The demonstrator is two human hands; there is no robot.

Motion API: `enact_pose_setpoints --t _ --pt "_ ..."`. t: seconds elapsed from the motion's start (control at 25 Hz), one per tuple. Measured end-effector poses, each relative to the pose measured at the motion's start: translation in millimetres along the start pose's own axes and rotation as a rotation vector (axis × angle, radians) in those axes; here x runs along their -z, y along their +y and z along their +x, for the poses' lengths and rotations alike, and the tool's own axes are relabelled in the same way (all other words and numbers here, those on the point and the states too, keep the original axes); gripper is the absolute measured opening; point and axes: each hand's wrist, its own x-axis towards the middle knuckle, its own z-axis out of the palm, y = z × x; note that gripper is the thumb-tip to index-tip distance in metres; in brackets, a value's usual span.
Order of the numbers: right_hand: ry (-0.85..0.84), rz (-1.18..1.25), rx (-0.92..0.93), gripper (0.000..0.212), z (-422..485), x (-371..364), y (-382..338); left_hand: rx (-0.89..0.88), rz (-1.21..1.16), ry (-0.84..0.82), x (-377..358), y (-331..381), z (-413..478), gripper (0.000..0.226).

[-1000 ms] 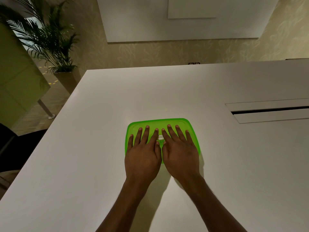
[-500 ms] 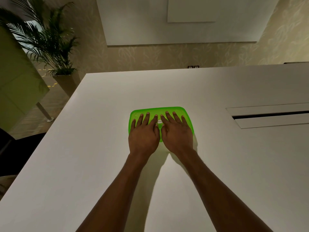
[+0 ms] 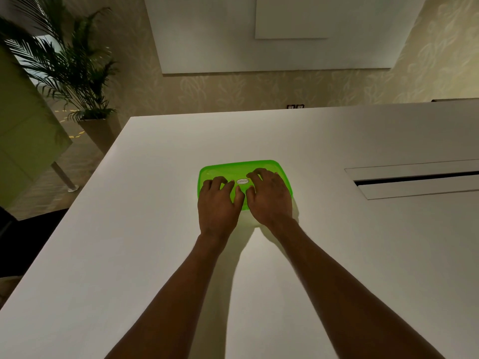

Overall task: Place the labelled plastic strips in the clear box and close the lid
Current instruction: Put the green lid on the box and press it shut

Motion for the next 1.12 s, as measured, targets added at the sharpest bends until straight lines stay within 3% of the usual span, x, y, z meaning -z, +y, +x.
enact_pose_setpoints --t 0.2,0.44,0.6,0.8,1.12 --pt "-0.002 -0.072 0.039 0.030 -5 10 -2 0.006 0.062 -0.053 8 7 -1 0.024" --pt "-0.046 -0.157 0.124 0.045 -32 22 2 0.058 0.084 -0.190 31 13 -9 0.025" --pt "-0.012 -0.134 0.126 0.039 -54 19 -3 -0.041 0.192 -0.197 43 11 -23 0.033" --pt "-0.012 -0.209 0.132 0.056 -84 18 -4 -0.099 0.127 -0.236 46 4 -53 0.044" --pt "0.035 -0.155 0.121 0.068 -121 12 -5 -0.136 0.136 -0.131 46 -19 -111 0.060"
